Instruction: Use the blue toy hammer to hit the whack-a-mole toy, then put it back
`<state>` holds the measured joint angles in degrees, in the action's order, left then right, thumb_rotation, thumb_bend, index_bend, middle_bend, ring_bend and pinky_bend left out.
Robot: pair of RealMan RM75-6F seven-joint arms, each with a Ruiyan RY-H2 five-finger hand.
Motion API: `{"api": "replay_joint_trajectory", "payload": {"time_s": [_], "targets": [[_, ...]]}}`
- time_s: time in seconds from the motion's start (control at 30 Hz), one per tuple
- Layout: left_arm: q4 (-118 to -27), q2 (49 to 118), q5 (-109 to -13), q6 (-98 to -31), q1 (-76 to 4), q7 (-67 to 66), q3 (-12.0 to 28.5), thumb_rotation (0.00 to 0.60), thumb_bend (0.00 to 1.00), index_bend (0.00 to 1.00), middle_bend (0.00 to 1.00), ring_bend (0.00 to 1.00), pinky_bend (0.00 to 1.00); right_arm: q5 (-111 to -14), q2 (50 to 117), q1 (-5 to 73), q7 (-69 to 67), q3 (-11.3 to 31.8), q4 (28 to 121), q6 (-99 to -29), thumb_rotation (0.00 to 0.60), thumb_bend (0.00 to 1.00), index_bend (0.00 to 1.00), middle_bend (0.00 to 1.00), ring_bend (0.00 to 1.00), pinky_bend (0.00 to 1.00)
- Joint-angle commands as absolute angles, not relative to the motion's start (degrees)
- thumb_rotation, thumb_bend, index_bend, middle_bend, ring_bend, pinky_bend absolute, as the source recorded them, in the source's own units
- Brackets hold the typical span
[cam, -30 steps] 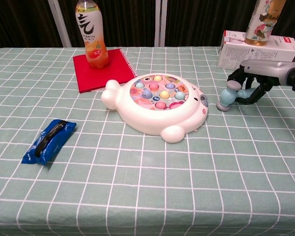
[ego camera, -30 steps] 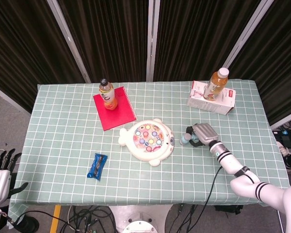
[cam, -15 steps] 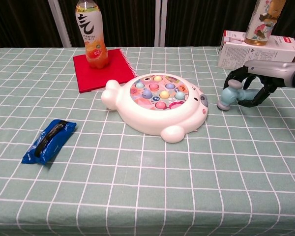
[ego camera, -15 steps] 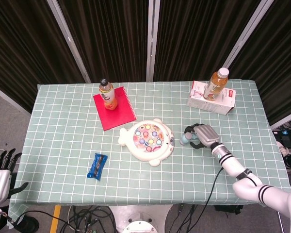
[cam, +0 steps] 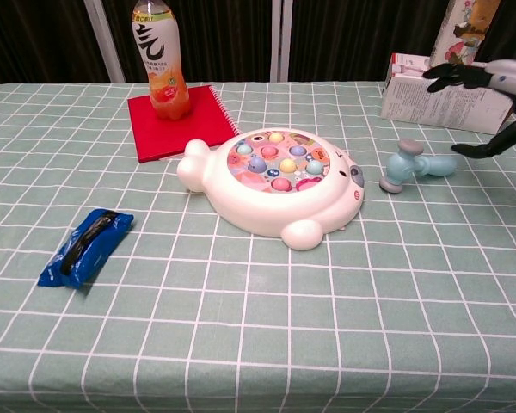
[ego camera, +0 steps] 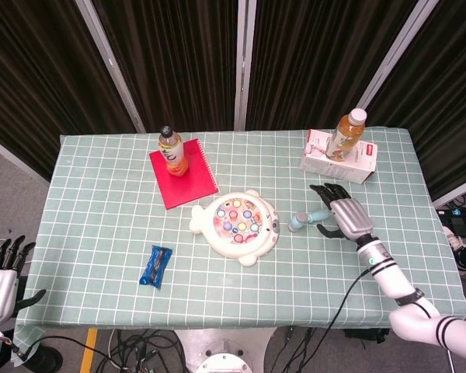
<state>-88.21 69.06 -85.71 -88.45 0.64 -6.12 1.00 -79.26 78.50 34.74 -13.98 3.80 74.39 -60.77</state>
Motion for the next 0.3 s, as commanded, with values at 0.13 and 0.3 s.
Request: {"api": "replay_joint_trajectory", "payload": {"time_s": [0.13,0.3], "targets": [[-87.2,70.1,-86.8,-89.6,0.3,-6.6,1.4,0.600,0.03,0.15,0.06,0.00,0.00,-82.9,69.6,19.3,-8.9,0.5,86.5,-81.9,0.600,0.24,0.03,0.11,0.00,0.03],[-86.5,71.1,-87.8,-91.0,0.4,-7.1,1.6,0.600,0.03,0.14,0.06,0.00,0.00,-84.7,67.8,13.7,-10.8,-0.9,88.0,-88.4,0.600,0.25,0.03,0.10,0.00,0.03]]}}
